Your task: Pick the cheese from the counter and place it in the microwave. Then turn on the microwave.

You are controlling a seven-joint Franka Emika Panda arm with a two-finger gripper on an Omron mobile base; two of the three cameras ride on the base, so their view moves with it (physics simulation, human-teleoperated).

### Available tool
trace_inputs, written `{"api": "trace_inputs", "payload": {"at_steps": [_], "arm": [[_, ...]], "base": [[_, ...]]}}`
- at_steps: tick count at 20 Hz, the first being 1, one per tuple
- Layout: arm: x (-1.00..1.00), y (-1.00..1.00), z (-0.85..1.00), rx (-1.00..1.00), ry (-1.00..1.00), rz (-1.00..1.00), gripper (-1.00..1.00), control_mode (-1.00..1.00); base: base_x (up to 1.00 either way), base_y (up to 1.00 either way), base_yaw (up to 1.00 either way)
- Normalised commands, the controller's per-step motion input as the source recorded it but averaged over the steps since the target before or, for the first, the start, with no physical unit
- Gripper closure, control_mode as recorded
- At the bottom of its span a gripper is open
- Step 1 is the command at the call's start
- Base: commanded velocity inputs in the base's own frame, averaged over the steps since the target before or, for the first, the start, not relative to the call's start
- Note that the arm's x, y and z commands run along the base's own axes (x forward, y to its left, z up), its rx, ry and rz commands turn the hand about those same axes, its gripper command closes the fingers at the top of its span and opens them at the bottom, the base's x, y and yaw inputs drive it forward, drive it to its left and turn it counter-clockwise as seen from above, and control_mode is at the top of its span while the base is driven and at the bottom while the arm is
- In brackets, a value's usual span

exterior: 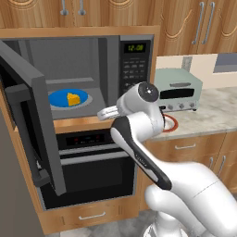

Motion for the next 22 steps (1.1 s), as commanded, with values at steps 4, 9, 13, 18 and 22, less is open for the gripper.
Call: {"api": "trace_inputs", "payload": {"at_steps": [4,9,13,18,22], "arm": [[-0.22,-0.07,0.12,0.0,0.0,0.0,-1.0,-1.0],[-0.2,-0.04,0.11,0.0,0.0,0.0,1.0,-1.0],[-0.21,-0.08,0.1,0.0,0.0,0.0,1.0,-1.0],[-0.39,-0.22,0.09,-0.01,0.0,0.0,1.0,-1.0],[-0.47,-0.29,0.03,-0.01,0.0,0.0,1.0,-1.0]], "base": [[0.0,0.0,0.0],[0.0,0.0,0.0],[0.0,0.0,0.0],[0.0,0.0,0.0],[0.0,0.0,0.0]]}}
